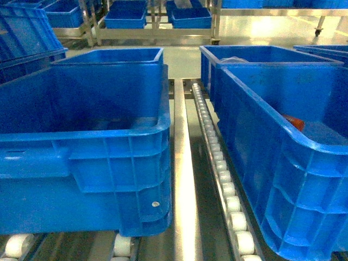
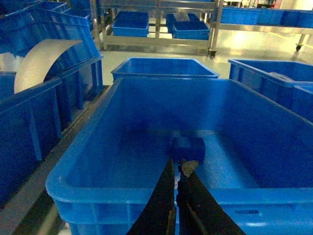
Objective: Sort blue parts and orange caps into right shelf containers
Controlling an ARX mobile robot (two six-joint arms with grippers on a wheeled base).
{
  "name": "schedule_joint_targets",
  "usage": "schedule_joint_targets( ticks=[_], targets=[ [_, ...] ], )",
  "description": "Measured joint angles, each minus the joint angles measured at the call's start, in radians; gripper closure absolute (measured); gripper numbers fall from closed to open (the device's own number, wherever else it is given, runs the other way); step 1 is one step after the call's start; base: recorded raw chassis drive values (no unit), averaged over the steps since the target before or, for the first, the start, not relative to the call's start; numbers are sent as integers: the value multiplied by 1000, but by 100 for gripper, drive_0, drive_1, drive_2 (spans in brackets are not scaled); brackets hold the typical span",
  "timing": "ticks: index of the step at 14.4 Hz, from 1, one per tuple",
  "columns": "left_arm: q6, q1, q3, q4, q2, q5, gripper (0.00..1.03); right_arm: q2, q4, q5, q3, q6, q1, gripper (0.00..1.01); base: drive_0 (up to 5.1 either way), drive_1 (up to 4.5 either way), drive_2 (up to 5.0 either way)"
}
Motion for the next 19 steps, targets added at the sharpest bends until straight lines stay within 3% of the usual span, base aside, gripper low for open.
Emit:
schedule_joint_targets(
  ticks=[2, 3, 4, 5, 7, 13, 19],
  targets=[
    [0, -1, -22, -33, -56, 0, 101, -60, -39, 0, -22, 0, 0, 100, 0, 0, 0],
    [0, -1, -57, 23, -58, 0, 101, -98, -55, 0, -39, 0, 0, 100, 0, 0, 0],
    [0, -1, -74, -20, -80, 0, 101, -95, 3, 0, -69, 0, 0, 100, 0, 0, 0],
    [1, -1, -79, -97, -186, 0, 101, -166, -90, 0, -89, 0, 0, 100, 0, 0, 0],
    [1, -1, -80, -417, -523, 0, 101, -513, -400, 0, -90, 1, 0, 100, 0, 0, 0],
    [1, -1, -80, -462, -568, 0, 101, -562, -449, 0, -90, 1, 0, 100, 0, 0, 0],
    [1, -1, -80, -588, -695, 0, 101, -691, -578, 0, -90, 3, 0, 100, 0, 0, 0]
  ],
)
